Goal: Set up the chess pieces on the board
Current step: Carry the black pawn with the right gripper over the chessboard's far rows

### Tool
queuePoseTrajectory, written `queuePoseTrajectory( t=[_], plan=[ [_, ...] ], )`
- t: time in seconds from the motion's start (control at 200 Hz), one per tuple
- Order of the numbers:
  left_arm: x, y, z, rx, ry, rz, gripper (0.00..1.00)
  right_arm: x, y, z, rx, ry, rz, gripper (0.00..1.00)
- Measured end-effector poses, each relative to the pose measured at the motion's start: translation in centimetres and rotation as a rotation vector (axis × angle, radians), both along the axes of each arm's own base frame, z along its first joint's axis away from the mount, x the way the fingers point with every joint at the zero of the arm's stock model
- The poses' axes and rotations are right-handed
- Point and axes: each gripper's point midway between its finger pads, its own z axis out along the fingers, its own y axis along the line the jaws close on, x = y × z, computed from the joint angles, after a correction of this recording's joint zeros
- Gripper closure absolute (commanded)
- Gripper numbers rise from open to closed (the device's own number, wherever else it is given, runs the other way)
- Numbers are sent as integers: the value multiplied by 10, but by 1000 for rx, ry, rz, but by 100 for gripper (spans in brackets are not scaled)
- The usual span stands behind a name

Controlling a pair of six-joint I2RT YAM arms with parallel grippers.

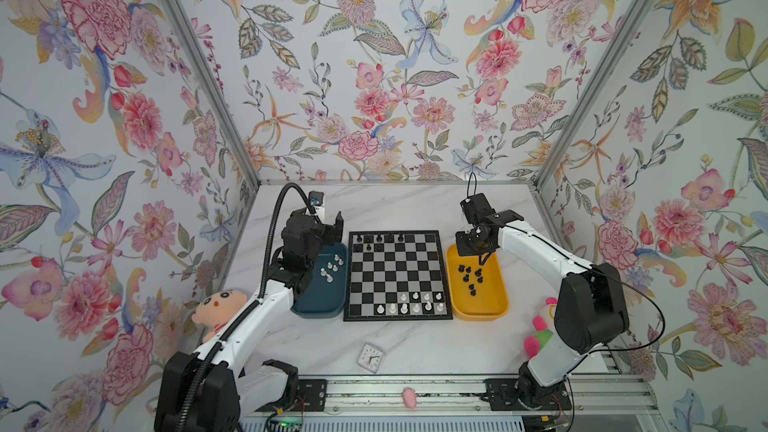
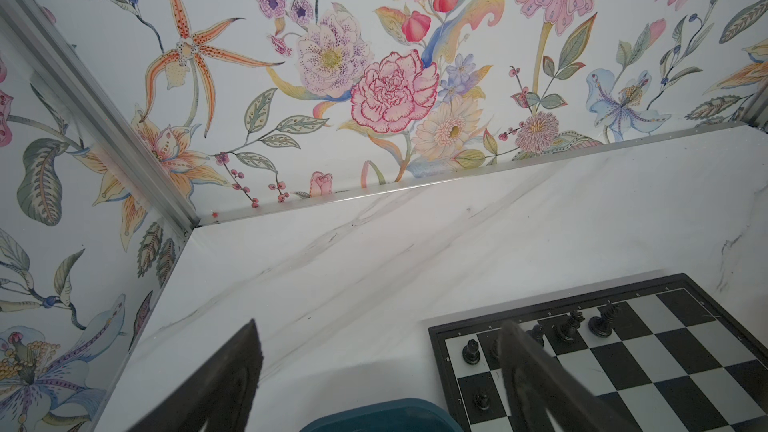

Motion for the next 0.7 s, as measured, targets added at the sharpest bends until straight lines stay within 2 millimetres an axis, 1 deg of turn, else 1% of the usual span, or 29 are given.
queuePoseTrajectory(
  t=[0.205,0.315,0.435,0.545,0.701],
  plan=[
    [-4,1,4,-4,-14,0,9,3,32,29,19,-38,68,92],
    [-7,2,6,-2,-22,0,9,8,52,36,30,-47,103,93],
    [-9,3,4,1,-21,-1,9,12,76,32,37,-35,147,93],
    [-10,4,0,6,-14,3,9,16,101,24,42,-14,191,93],
    [-12,7,1,15,-18,16,8,20,134,12,57,6,246,93]
  ],
)
